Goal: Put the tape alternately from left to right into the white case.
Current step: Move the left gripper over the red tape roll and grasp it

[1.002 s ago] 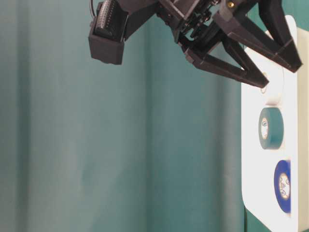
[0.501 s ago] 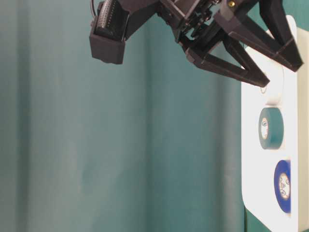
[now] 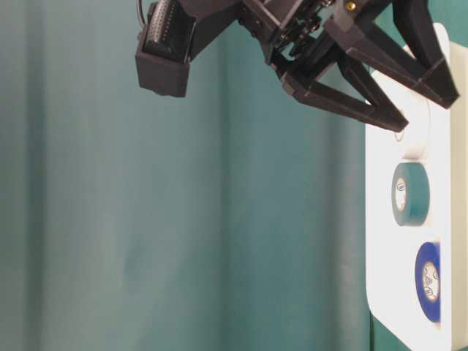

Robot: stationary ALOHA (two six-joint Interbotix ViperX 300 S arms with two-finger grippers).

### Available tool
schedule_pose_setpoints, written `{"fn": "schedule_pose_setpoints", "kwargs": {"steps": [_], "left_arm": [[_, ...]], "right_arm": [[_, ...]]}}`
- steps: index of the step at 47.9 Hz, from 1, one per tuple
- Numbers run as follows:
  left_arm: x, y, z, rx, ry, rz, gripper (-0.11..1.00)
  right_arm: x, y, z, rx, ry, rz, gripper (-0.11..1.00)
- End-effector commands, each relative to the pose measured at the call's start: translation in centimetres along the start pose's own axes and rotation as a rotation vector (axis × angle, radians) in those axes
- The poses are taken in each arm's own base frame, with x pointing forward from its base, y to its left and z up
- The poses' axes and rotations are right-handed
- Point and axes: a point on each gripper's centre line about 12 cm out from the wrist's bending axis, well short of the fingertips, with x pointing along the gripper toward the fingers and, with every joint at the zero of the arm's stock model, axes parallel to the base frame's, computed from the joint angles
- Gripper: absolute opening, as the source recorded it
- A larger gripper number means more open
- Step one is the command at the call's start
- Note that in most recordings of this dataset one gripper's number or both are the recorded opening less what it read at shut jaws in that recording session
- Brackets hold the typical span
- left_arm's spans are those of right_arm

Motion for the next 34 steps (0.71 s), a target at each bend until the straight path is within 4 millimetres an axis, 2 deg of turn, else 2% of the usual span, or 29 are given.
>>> {"fn": "schedule_pose_setpoints", "kwargs": {"steps": [1, 8, 17, 27, 31, 34], "left_arm": [[1.0, 0.0, 0.6, 0.003, 0.011, 0.002, 0.99], [1.8, -0.1, 1.3, 0.008, 0.012, 0.002, 0.99], [2.4, 0.0, 0.9, 0.004, 0.036, 0.006, 0.99], [2.4, 0.0, 1.0, -0.001, 0.035, 0.006, 1.0], [2.3, 0.0, 1.1, -0.003, 0.032, 0.006, 0.92], [2.3, 0.0, 1.1, -0.001, 0.032, 0.006, 0.77]], "right_arm": [[-0.4, 0.0, 1.0, 0.003, -0.031, 0.001, 0.8], [-0.4, 0.0, 0.9, 0.003, -0.023, -0.001, 0.8], [-0.4, 0.0, 0.9, 0.002, -0.022, -0.002, 0.8], [-0.4, 0.0, 0.8, 0.004, -0.019, -0.002, 0.8], [-0.4, 0.0, 0.7, 0.002, -0.017, -0.002, 0.8], [-0.4, 0.0, 0.7, 0.004, -0.017, -0.002, 0.8]]}}
